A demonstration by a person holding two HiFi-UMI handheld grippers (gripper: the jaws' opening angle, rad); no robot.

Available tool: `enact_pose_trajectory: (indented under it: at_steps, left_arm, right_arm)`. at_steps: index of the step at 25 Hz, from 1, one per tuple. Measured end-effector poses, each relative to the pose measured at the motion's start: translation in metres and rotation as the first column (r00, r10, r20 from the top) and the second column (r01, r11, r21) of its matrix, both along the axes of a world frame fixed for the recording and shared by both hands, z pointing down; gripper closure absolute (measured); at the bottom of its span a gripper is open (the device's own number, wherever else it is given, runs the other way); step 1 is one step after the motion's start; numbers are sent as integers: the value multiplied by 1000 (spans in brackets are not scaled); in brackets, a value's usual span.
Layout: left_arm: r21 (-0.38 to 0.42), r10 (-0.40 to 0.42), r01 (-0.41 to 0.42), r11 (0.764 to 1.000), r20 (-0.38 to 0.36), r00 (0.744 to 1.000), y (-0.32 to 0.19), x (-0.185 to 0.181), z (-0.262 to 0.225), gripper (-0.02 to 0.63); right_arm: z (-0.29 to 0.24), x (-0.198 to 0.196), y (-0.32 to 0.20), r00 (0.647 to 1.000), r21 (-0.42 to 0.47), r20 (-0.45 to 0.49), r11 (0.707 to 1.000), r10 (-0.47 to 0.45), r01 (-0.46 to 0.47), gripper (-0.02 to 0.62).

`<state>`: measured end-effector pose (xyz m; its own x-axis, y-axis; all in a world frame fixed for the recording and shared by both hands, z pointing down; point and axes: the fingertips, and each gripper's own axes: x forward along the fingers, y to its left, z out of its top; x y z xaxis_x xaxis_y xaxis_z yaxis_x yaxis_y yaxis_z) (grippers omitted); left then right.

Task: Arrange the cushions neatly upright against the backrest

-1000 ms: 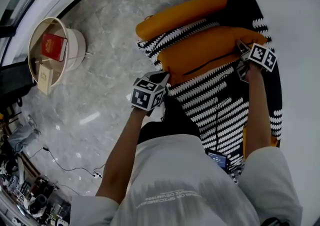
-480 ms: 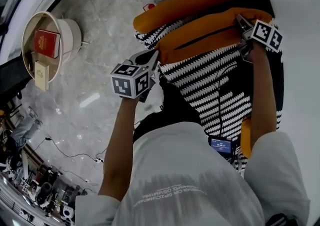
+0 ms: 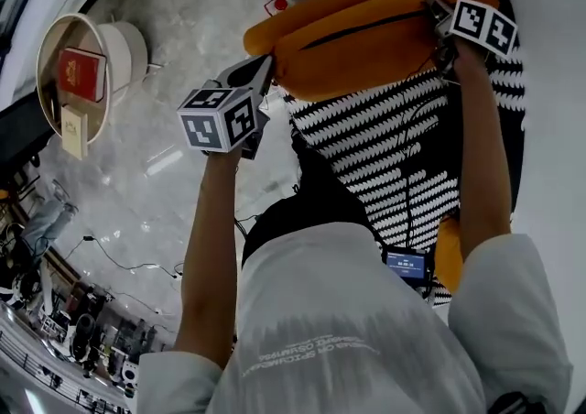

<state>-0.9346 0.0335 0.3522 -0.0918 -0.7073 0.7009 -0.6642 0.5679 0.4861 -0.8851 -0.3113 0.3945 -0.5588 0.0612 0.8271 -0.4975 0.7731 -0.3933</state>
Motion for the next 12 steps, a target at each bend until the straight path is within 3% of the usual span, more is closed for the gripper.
enact_pose_trajectory:
  at_steps: [6, 12]
  left_arm:
    - [-7, -59, 60, 998, 42, 997, -3, -29, 9, 581]
    - [48, -179, 178, 983, 31, 983, -3, -45, 10, 581]
  right_arm:
    - [16, -31, -2, 1000, 33, -16, 999, -15, 16, 583]
    - [25, -46, -2, 1000, 6, 2, 1000, 0, 0, 583]
